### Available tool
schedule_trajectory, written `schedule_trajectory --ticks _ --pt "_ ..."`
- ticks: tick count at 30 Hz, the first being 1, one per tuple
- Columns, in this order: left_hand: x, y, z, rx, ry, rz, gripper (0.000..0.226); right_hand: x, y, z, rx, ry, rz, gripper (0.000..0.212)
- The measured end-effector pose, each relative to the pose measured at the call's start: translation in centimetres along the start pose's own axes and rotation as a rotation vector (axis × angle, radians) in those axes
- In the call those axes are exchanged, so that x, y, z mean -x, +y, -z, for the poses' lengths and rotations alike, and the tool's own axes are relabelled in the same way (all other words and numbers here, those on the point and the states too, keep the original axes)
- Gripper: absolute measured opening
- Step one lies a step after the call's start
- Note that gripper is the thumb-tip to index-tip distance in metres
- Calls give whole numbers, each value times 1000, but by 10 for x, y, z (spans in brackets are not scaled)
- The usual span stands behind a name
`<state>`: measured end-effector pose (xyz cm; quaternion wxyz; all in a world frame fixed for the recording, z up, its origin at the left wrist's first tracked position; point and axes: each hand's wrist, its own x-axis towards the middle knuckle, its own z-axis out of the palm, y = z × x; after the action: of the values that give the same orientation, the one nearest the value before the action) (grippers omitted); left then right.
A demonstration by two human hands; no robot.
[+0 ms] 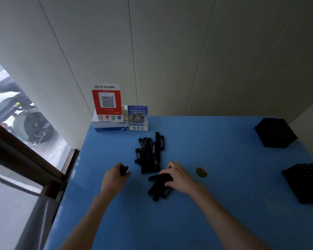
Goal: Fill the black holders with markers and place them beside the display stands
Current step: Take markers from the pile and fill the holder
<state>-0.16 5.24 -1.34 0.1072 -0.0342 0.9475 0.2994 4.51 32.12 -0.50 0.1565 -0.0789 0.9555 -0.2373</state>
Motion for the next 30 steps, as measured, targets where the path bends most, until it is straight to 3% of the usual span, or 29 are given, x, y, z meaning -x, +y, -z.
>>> schedule_trajectory --ticks 8,15,21,26,30 --pt "1 -11 11 39 8 -4 24 -8 -7 -2 265 -22 50 47" --pt "5 -20 16 73 0 6 21 -8 -18 -8 141 -43 -65 21" --pt "4 -25 22 147 -30 7 20 -11 -21 -11 -63 73 -191 17" --pt "2 -11 27 359 -113 41 18 -6 -24 3 -628 161 -379 24" --pt "9 16 35 639 -268 28 24 11 -25 18 -857 289 -443 26"
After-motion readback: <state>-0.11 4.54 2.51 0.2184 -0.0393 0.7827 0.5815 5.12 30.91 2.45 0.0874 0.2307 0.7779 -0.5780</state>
